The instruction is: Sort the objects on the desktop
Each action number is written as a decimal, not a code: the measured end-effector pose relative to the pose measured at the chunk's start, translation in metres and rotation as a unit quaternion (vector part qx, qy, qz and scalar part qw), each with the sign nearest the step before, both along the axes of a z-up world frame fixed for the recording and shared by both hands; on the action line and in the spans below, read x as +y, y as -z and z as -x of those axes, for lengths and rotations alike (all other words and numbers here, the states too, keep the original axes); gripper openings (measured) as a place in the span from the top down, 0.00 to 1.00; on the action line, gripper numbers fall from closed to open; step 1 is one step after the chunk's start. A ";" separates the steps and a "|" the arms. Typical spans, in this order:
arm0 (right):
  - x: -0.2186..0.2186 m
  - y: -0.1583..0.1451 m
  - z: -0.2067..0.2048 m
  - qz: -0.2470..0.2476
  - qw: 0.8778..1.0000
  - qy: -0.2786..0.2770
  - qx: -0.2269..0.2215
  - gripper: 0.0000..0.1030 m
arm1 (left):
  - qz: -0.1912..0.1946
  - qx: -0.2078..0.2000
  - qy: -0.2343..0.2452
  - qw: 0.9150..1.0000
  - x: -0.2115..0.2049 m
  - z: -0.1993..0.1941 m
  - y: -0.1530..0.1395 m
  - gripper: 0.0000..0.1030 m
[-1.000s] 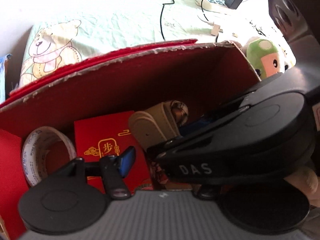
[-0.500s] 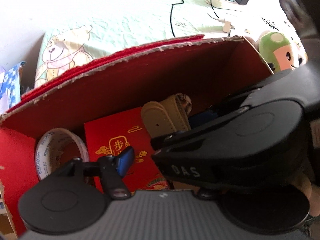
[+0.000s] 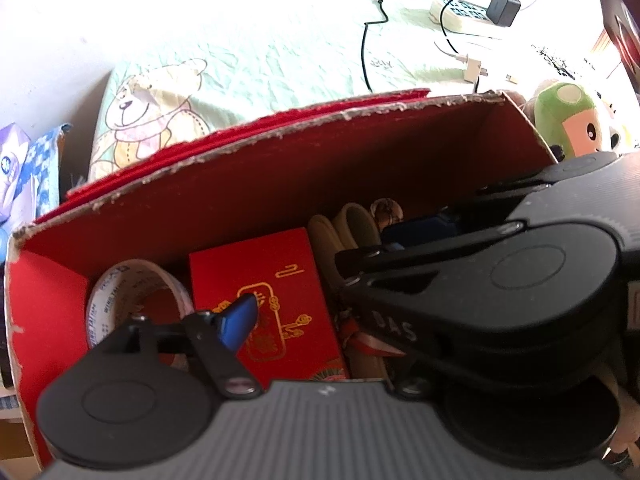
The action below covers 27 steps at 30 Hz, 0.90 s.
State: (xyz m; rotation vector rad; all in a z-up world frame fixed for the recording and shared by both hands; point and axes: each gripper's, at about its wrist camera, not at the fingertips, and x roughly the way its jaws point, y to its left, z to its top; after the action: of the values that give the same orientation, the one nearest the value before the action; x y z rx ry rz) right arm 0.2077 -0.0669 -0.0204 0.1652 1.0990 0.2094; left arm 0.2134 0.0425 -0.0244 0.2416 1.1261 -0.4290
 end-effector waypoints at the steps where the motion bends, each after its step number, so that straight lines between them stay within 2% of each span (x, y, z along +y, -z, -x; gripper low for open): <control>1: 0.000 0.000 0.001 0.000 1.000 0.000 -0.001 0.68 | 0.000 -0.001 0.000 1.000 0.000 0.000 0.000 0.25; 27: 0.001 0.000 0.003 0.001 1.000 0.000 -0.003 0.74 | -0.004 -0.005 -0.005 1.000 -0.002 0.001 0.000 0.22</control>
State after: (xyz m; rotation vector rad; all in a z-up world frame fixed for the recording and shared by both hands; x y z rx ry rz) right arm 0.2047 -0.0663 -0.0201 0.1620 1.0925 0.2083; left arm 0.2129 0.0407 -0.0241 0.2439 1.1188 -0.4138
